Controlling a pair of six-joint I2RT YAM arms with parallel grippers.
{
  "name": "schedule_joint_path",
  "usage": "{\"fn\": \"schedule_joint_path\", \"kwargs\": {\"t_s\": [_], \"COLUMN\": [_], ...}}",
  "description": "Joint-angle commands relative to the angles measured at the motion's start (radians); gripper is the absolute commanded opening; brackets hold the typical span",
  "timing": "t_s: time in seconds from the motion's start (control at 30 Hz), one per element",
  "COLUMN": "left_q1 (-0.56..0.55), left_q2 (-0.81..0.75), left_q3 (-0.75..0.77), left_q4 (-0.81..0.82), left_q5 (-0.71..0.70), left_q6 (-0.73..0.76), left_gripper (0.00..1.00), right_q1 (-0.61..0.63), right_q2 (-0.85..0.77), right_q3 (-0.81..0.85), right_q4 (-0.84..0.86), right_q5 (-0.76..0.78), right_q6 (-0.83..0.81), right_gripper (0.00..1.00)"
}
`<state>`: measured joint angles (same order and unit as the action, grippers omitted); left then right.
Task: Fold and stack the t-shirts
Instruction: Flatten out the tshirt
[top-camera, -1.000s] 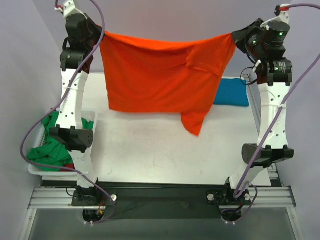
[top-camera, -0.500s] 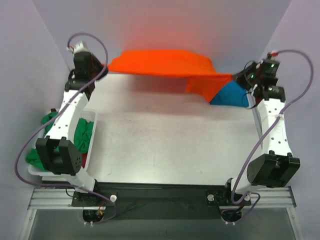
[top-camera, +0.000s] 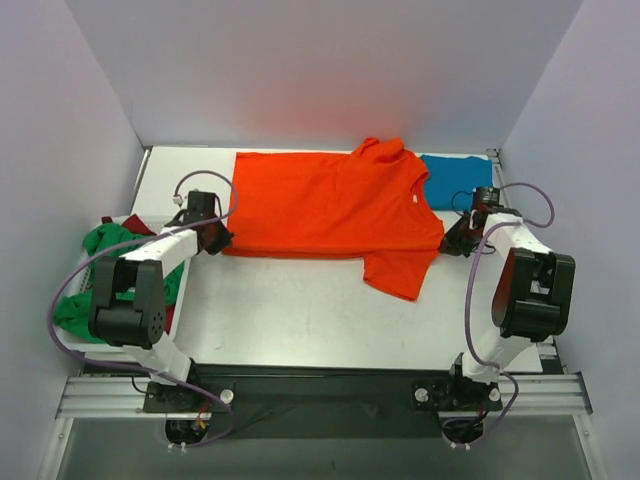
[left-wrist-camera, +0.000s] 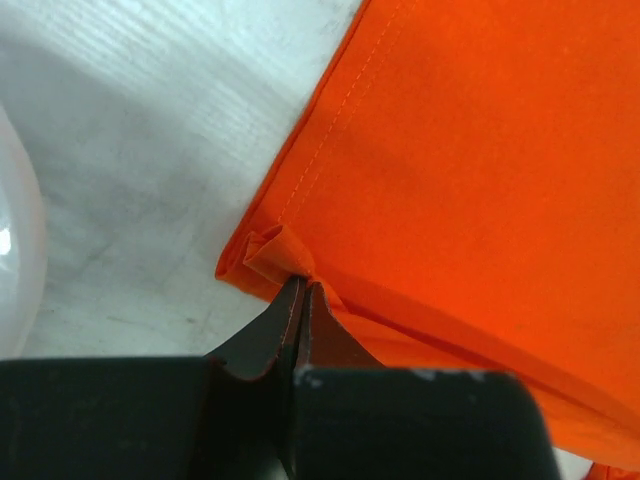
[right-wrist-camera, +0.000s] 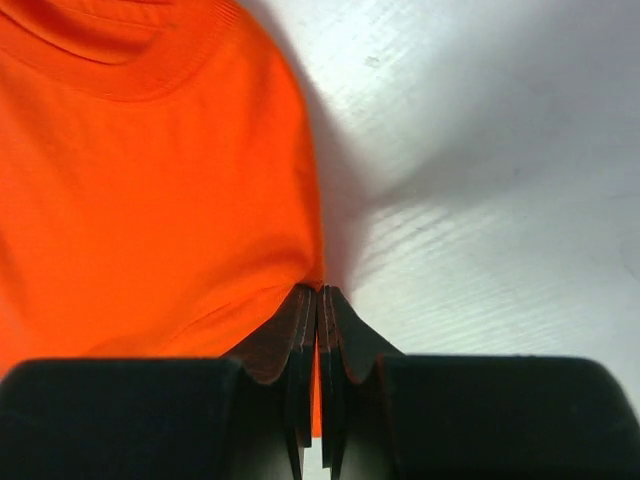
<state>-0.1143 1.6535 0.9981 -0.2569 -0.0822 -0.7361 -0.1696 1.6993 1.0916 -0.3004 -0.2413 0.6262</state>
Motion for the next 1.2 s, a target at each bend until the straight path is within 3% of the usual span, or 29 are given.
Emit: {"fn": "schedule_joint_path", "kwargs": {"t_s": [0.0, 0.43, 0.57, 0.73, 0.93, 1.17], "left_q1": [-0.01, -0.013, -0.013, -0.025, -0.028, -0.028], "left_q2": [-0.055, -0.27, -0.308, -0.305, -0.328, -0.35], "left_q3": [-0.035, -0.226, -0.253, -0.28, -0.286, -0.3], "left_q4": [0.051, -0.004, 0.007, 0.033, 0.033, 0.034], "left_q5": [-0.065, -0.12, -0.107, -0.085, -0.087, -0.09], "left_q6": [-0.028, -0.043, -0.034, -0.042, -0.04, -0.031], "left_gripper": [0.0, 0.0, 0.0, 0.0, 0.0, 0.0], "right_q1": [-0.001, -0.002, 0.008, 0.163, 0.323, 0.387], "right_q2": [-0.056, -0.257, -0.297, -0.423, -0.509, -0.552], "right_q3": [-0.025, -0.249, -0.303, -0.39, -0.521, -0.578], "right_q4": [0.0, 0.001, 0.001, 0.01, 0.046, 0.102], "right_q5": [0.091, 0.163, 0.128, 0.177, 0.238, 0.238], "right_q6": [-0.031, -0.062, -0.057, -0.014, 0.092, 0.161], "right_gripper": [0.04, 0.08, 0.17, 0.36, 0.38, 0.4]}}
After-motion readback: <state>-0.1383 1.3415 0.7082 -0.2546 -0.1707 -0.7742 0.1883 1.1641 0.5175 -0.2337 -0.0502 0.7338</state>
